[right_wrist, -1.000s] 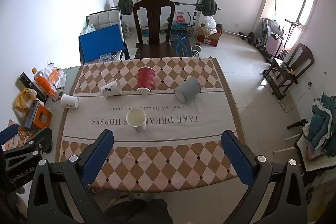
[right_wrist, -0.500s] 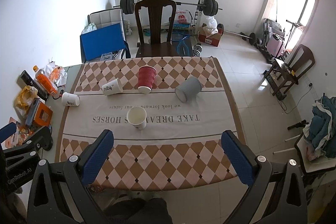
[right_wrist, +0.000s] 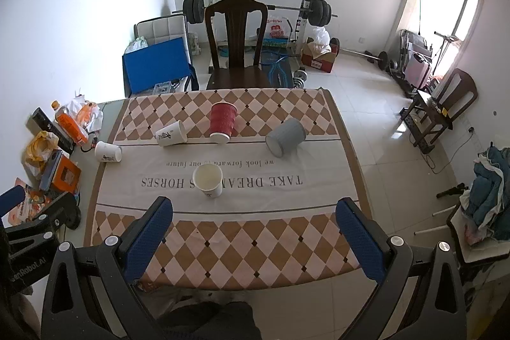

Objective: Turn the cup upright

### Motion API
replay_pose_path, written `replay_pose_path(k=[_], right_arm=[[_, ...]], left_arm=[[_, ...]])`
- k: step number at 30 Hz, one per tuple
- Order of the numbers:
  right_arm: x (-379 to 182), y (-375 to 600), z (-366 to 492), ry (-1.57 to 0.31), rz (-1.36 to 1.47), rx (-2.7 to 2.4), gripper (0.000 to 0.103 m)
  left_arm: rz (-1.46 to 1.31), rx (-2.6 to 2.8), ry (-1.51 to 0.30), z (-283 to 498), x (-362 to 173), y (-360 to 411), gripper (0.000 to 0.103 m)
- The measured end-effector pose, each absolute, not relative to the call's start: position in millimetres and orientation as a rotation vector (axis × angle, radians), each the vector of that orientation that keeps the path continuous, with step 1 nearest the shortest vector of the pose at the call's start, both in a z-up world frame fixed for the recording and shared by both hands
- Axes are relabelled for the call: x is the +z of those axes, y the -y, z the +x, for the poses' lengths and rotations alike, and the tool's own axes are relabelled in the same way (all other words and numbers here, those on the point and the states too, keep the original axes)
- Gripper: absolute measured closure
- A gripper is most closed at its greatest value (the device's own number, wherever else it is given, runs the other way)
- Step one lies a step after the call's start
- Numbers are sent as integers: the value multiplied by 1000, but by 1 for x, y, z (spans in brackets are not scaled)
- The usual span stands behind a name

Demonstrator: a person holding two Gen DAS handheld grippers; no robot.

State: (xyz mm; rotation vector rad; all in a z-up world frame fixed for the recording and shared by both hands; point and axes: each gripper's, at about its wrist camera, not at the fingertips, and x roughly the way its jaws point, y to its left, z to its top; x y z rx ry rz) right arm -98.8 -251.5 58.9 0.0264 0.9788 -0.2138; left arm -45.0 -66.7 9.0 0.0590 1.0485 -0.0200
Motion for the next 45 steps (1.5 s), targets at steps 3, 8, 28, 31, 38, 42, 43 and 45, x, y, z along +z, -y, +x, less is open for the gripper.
replay_pose_path(k=[3,8,28,31,38,42,43,45], right_arm=[[62,253,-102,-975,19,-218,0],[67,256,-102,-972,14,-216,0],[74,256,-99,-969,10,-210,0],[73,256,-99,-968,11,-210,0],[71,255,-100,-966,11,-210,0],[72,255,-101,-967,11,-211,0],[73,255,-101,-967,10,-210,0],[71,254,-101,-966,10,-210,0]], left_arm=[[60,-23,-1047,-44,13,67,0],[57,-21,-1040,-45,15,67,0],[60,-23,-1035,-42,18,64,0],[61,-24,-1037,-43,16,64,0],[59,-24,-1036,-43,17,64,0],[58,-23,-1035,-43,18,62,0],[58,-22,-1033,-42,18,62,0],[60,-24,-1032,-42,18,62,0]])
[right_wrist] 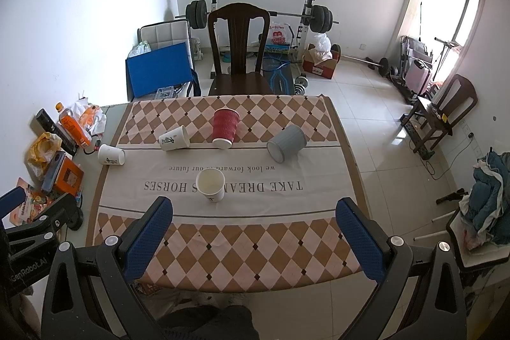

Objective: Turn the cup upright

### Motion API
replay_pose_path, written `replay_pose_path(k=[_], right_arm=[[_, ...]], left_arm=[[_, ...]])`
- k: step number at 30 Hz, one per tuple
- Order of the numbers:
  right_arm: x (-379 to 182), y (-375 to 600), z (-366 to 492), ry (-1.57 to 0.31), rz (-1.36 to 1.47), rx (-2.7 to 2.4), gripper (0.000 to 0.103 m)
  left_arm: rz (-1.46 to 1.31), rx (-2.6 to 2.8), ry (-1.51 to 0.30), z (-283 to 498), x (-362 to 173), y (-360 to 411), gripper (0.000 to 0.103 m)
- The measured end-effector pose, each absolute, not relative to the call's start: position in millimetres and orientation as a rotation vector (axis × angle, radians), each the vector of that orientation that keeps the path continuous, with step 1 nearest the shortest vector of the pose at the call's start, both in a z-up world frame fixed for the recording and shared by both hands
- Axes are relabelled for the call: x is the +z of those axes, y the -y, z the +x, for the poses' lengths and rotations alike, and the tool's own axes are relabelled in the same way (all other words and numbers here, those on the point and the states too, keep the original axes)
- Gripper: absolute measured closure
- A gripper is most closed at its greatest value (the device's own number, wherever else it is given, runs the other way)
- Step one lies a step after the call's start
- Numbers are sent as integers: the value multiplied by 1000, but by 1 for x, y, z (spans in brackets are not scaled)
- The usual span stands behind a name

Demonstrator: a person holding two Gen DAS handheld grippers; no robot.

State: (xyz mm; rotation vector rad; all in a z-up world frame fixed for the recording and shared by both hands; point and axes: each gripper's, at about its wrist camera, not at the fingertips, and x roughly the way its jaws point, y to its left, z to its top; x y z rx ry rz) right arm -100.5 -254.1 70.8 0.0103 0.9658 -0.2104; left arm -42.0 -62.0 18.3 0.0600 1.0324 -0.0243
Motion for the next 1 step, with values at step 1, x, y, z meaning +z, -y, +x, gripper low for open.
replay_pose_path(k=[1], right_arm=[[72,255,-101,-965,11,-210,0]], left_arm=[[59,-24,-1033,-42,18,62,0]])
